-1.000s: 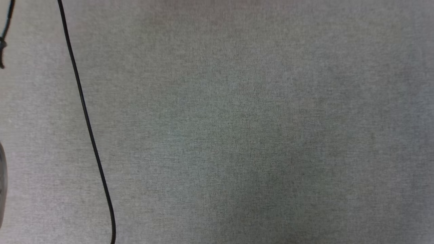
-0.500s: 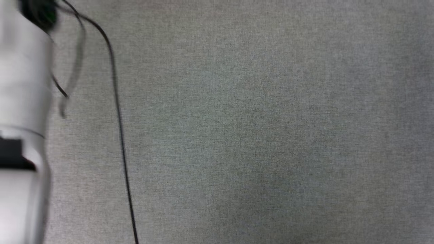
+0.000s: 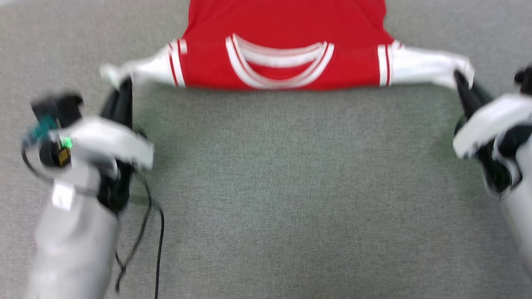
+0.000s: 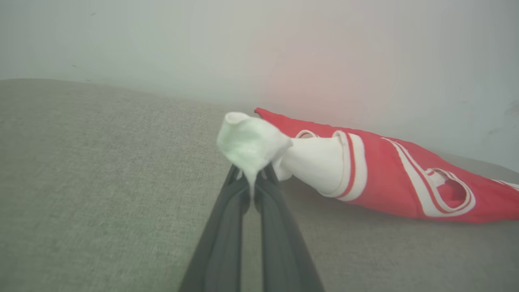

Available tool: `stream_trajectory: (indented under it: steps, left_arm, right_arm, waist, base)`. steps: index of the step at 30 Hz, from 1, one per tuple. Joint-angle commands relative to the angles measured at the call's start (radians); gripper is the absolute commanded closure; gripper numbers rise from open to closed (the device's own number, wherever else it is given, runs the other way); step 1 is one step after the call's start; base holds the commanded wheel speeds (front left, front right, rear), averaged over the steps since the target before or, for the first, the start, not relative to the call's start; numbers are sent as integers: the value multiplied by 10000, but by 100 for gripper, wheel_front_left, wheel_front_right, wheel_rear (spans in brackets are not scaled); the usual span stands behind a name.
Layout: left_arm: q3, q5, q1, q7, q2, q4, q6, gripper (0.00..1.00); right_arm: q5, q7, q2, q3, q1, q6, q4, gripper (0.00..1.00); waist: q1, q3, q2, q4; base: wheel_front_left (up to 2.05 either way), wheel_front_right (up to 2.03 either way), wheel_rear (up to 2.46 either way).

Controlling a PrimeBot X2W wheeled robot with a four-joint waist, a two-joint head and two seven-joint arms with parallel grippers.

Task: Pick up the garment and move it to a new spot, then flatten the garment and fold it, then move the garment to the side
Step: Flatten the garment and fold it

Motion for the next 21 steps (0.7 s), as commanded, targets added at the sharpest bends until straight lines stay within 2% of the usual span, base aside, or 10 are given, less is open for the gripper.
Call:
stream_trajectory:
  steps: [1, 9, 15, 21]
  left_arm:
    - [228, 221, 726, -47, -95, -379, 7, 100]
    - [736, 1146, 3855, -49, -460, -1788, 55, 100]
    - [926, 1328, 5821, -48, -689, -2423, 326, 100]
    - [944, 1409, 7525, -49, -812, -3014, 593, 100]
  right_arm:
    - [150, -104, -127, -56, 601, -11, -211, 100]
    - [366, 25, -235, -762, 3586, -12, -1351, 100]
    - [42, 409, 101, -1518, 5743, -12, -2309, 100]
    - [-500, 947, 709, -2584, 7989, -12, -3626, 100]
  waist:
    - [2, -581, 0, -42]
    - [2, -1768, 0, 70]
    - [2, -2558, 0, 146]
    - [2, -3319, 0, 356]
  base:
    - [0, 0, 0]
    - [0, 0, 0]
    - [0, 0, 0]
    - [0, 0, 0]
